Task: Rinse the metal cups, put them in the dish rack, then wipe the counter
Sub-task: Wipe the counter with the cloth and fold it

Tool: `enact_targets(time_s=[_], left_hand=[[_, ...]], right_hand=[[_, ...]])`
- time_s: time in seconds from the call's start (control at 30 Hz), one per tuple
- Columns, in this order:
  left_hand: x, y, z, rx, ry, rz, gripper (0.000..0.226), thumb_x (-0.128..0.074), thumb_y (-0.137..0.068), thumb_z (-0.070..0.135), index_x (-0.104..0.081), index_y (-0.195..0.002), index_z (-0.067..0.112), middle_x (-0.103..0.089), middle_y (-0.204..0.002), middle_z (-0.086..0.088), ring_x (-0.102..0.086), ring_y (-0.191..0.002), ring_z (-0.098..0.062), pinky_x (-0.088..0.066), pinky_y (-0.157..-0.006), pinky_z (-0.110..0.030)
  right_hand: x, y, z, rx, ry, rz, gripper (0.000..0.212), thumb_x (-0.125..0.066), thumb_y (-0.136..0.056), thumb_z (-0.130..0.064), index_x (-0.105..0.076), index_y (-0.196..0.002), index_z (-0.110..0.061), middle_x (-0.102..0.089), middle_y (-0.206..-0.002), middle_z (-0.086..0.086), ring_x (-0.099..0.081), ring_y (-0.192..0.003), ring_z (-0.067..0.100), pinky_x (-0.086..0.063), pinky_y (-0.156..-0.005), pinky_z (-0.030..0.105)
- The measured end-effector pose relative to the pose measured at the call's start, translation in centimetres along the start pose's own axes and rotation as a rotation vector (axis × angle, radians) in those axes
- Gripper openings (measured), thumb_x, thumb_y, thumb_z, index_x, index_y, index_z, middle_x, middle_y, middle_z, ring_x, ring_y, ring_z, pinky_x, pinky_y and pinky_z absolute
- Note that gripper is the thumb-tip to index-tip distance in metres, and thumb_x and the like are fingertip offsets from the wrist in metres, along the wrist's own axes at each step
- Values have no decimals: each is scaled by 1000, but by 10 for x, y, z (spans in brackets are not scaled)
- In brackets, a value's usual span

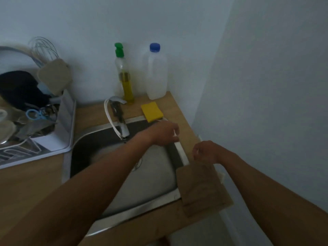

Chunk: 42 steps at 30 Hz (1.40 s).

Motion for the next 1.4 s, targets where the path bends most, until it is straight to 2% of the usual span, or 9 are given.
enact_targets(time_s=[0.13,0.33,0.57,0.7,0.83,0.97,1.07,1.2,1.4], left_hand=[[-66,8,27,-22,-77,-165,38,-62,-87,39,-58,-120,19,-60,-121,-7,-57,-110,-26,-42,-80,-30],[-119,20,28,-3,-169,-57,35,-49,-92,40,-59,-109,12,-59,-108,-13,-61,-92,-34,-47,-78,-40],[-123,29,21,-76,-79,116,15,-50,-88,30,-62,-91,22,-65,-96,-3,-62,-85,-24,-47,-73,-37],[-100,46,16,-118,336,182,10,-60,-87,23,-63,-85,13,-65,-84,1,-60,-75,-14,-48,-68,-30],[-64,87,10,-155,468,172,4,-63,-86,15,-61,-83,14,-58,-71,9,-51,-61,2,-39,-58,-13],[-42,143,-19,-163,341,117,16,-67,-79,33,-64,-91,22,-62,-85,4,-58,-76,-11,-49,-72,-30],[-31,193,-42,-186,243,114,18,-69,-79,25,-71,-92,12,-65,-92,-1,-61,-81,-17,-51,-76,-33],[-17,269,-81,-51,276,186,23,-67,-81,31,-70,-99,17,-68,-100,-2,-63,-90,-16,-48,-82,-32],[-6,416,-167,184,324,290,6,-67,-85,16,-66,-88,11,-67,-79,-1,-60,-66,-3,-48,-65,-21]], right_hand=[[-13,10,7,-31,-19,-47,21,-61,-86,-24,-73,-102,-19,-68,-110,4,-64,-104,22,-45,-80,24],[-35,15,21,-113,42,-20,35,-62,-88,-21,-64,-124,-19,-58,-130,10,-57,-117,27,-43,-104,38],[-31,29,20,-73,-14,132,22,-59,-88,-23,-72,-104,-16,-67,-112,9,-59,-107,26,-47,-90,33],[-3,44,7,-58,-231,101,20,-64,-85,-20,-71,-94,-4,-70,-94,8,-62,-82,16,-44,-67,22],[28,68,-37,-77,-502,14,26,-72,-82,-21,-70,-97,0,-65,-85,6,-59,-77,16,-45,-69,26],[49,88,-105,-6,-604,-121,17,-71,-85,-21,-74,-99,-13,-71,-98,6,-66,-92,22,-53,-74,31],[56,102,-164,77,-598,-231,13,-66,-89,-19,-72,-100,-15,-71,-101,6,-67,-93,20,-56,-81,34],[49,118,-238,172,-565,-231,24,-62,-92,-19,-66,-112,-7,-68,-102,8,-66,-90,20,-55,-76,28],[4,116,-327,247,-469,-232,14,-58,-94,-24,-64,-104,-14,-64,-95,4,-60,-85,15,-49,-70,25]])
Point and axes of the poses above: each hand's wrist, its own y-axis away from the middle knuckle, its own x-axis out of the back of the hand, z = x × y, the point moved 1 cm from there along -y, towards the middle knuckle
